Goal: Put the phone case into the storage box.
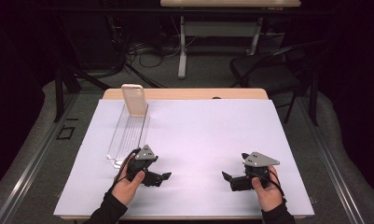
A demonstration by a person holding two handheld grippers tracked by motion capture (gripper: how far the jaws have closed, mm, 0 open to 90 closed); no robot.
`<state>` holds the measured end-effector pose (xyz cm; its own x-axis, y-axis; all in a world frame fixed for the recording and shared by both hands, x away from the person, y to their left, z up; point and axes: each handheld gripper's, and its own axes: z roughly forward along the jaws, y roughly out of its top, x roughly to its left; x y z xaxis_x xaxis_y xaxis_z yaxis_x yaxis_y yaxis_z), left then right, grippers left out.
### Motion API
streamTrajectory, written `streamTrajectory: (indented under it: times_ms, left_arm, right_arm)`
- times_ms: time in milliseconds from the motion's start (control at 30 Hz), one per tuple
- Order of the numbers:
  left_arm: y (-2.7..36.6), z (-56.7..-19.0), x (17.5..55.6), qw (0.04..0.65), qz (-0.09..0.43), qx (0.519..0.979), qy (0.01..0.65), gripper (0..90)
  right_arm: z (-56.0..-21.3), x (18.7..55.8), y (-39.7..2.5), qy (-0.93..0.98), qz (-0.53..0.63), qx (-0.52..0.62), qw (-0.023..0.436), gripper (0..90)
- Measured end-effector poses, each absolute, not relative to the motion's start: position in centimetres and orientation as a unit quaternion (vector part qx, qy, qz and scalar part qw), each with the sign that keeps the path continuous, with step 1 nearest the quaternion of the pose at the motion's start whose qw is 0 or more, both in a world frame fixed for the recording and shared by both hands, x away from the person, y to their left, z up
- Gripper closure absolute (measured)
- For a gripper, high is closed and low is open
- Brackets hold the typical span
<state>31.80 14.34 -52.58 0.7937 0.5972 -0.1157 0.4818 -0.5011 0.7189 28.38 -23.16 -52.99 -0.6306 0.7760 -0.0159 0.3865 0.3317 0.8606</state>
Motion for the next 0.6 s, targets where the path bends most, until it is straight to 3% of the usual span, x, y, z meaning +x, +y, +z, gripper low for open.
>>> streamTrajectory:
  times_ms: [600]
  left_arm:
    - [15.10,-53.19,30.92,0.401,0.092,0.862,0.297,16.2]
  right_arm:
    - [-53.47,28.24,-22.67,0.793,0.440,0.363,0.214,0.0]
